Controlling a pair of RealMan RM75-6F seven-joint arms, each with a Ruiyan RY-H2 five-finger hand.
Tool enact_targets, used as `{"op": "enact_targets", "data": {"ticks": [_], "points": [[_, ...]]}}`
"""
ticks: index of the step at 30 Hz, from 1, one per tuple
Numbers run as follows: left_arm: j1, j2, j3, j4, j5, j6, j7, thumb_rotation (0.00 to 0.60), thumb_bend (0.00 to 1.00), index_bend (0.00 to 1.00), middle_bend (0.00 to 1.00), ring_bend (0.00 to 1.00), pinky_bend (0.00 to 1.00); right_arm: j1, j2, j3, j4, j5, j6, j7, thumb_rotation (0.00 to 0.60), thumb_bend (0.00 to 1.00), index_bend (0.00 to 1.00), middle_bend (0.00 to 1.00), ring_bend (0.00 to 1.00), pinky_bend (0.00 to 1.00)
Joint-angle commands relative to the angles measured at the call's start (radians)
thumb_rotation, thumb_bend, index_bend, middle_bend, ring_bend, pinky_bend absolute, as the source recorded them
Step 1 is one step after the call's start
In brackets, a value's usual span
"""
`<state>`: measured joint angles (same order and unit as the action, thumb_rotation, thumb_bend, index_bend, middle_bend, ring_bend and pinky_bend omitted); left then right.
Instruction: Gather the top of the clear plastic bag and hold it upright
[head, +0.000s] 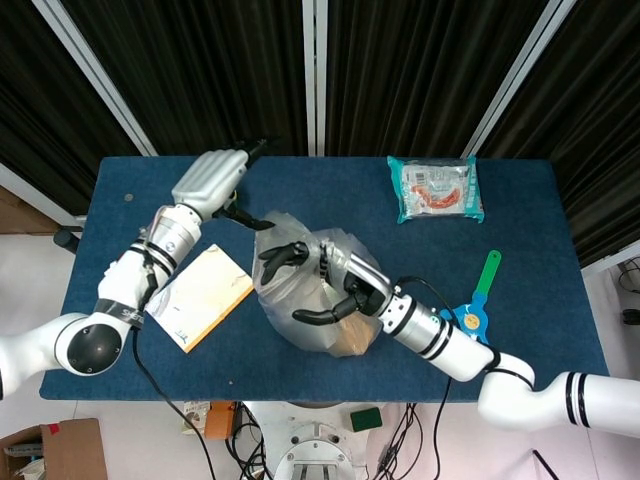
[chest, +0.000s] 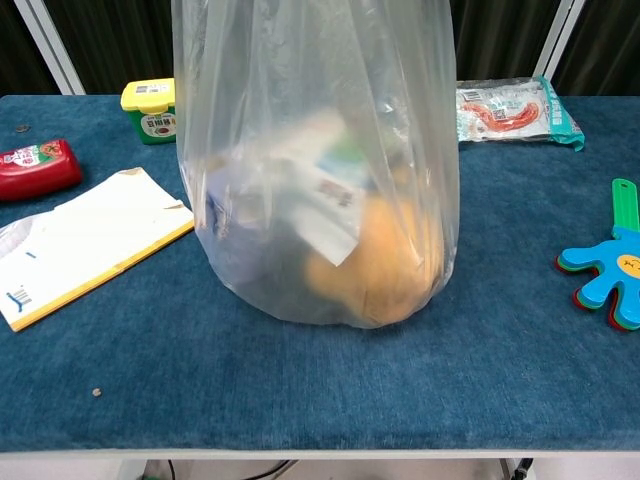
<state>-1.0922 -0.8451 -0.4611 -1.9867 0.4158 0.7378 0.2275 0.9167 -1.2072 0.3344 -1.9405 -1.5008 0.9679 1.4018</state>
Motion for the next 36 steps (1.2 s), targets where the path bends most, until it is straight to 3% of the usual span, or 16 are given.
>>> {"op": "enact_targets", "data": {"ticks": [1,5,13,19,24,28,33,36], "points": [[0.027,0.027,0.012,0.015,0.022,-0.05,-0.055,0.6,0.0,0.1,0.18,0.09,0.16,0.009,0.019,0.034,-0.01,0.057,-0.014,-0.025,0.562,0.21,0.37,0.36,0.15,0.18],[0.086,0.07,-0.008,0.018,0.08,-0.13,-0.162,0.6,0.0,0.1,0.18,0.09,0.16,0.024,0.037,0.071,-0.009,0.124,-0.043,-0.057,0.563,0.21,0.37,0.36,0.15,0.18],[0.281,0.16,-0.104,0.025,0.294,-0.267,-0.432,0.6,0.0,0.1,0.17,0.09,0.16,0.039,0.048,0.129,-0.009,0.203,-0.076,-0.096,0.562,0.21,0.37,0.36,0.15,0.18],[0.425,0.17,-0.151,0.039,0.469,-0.241,-0.596,0.6,0.01,0.11,0.17,0.09,0.16,0.044,0.047,0.166,-0.025,0.224,-0.077,-0.121,0.562,0.21,0.37,0.36,0.15,0.18],[0.532,0.173,-0.2,0.052,0.583,-0.241,-0.806,0.6,0.13,0.12,0.17,0.09,0.18,0.045,0.056,0.197,-0.046,0.24,-0.076,-0.155,0.562,0.21,0.37,0.36,0.15,0.18],[0.606,0.151,-0.216,0.084,0.685,-0.171,-0.929,0.6,0.21,0.12,0.17,0.09,0.19,0.045,0.063,0.22,-0.065,0.252,-0.069,-0.182,0.562,0.21,0.37,0.36,0.15,0.17],[0.668,0.096,-0.181,0.12,0.747,-0.025,-0.992,0.6,0.33,0.14,0.17,0.11,0.2,0.04,0.077,0.249,-0.09,0.259,-0.056,-0.212,0.561,0.21,0.37,0.36,0.15,0.17],[0.698,0.025,-0.159,0.141,0.743,0.122,-0.996,0.6,0.4,0.15,0.18,0.12,0.21,0.028,0.089,0.265,-0.107,0.264,-0.039,-0.228,0.563,0.21,0.37,0.36,0.15,0.17]]}}
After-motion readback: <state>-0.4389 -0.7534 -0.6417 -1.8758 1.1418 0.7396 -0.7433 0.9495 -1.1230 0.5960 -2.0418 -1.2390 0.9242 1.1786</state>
